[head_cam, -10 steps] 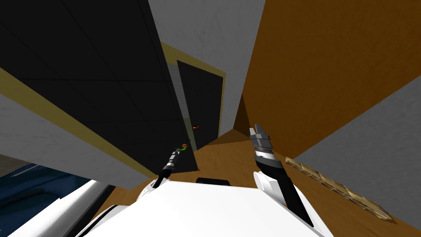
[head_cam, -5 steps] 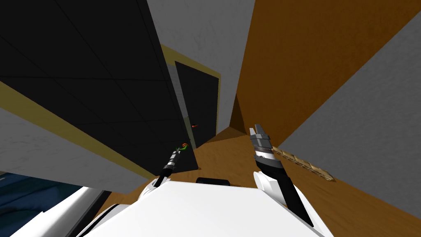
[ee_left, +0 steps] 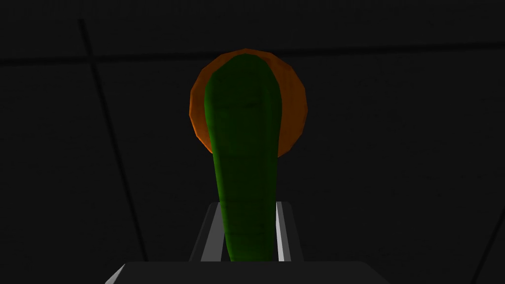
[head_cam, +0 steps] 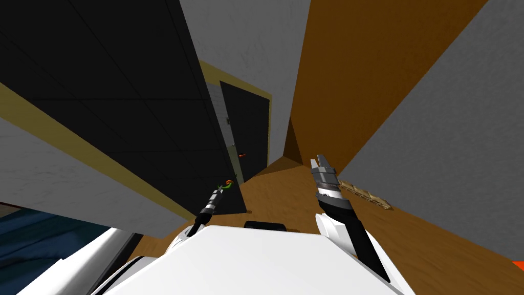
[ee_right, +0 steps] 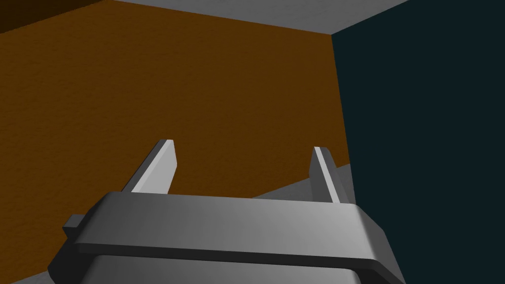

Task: Pull the door open

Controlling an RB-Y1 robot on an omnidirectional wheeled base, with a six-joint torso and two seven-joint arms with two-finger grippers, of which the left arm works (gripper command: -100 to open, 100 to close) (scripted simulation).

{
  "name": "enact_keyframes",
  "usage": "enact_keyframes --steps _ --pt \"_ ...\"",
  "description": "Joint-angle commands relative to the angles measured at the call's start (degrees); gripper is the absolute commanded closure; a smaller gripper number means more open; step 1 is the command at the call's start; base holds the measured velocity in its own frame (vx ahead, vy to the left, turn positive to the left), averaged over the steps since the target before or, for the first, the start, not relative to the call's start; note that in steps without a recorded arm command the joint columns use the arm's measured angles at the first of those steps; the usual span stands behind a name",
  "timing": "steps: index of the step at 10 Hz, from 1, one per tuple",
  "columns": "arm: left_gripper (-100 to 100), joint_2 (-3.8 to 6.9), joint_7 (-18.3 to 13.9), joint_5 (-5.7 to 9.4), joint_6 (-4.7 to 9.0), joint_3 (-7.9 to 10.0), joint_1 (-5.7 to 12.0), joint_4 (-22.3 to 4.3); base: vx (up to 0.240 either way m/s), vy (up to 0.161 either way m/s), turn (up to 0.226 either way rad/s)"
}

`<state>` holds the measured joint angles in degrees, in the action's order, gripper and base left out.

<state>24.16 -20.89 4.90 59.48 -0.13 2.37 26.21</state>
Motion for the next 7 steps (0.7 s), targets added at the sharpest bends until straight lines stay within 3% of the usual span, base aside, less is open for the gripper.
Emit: enact_keyframes --steps 1,3,4,5,6,7 --pt "100 0.37 -1.5 -0.89 1.65 -1.54 -1.82 1.4 -0.223 0.056 -0.153" --pt "100 0.37 -1.5 -0.89 1.65 -1.54 -1.82 1.4 -0.113 0.033 -0.022" --pt "100 0.96 -2.5 -1.42 3.11 -2.45 -2.65 1.3 -0.133 0.031 -0.088" --pt "100 1.08 -1.9 -0.97 2.28 -1.67 -2.16 0.6 -0.078 0.03 -0.019" --pt "100 1.58 -2.7 -1.36 3.98 -2.3 -2.97 0.2 -0.126 0.039 -0.122" --pt "100 1.71 -2.9 -1.47 4.43 -2.48 -3.2 0.2 -0.186 0.045 -0.136"
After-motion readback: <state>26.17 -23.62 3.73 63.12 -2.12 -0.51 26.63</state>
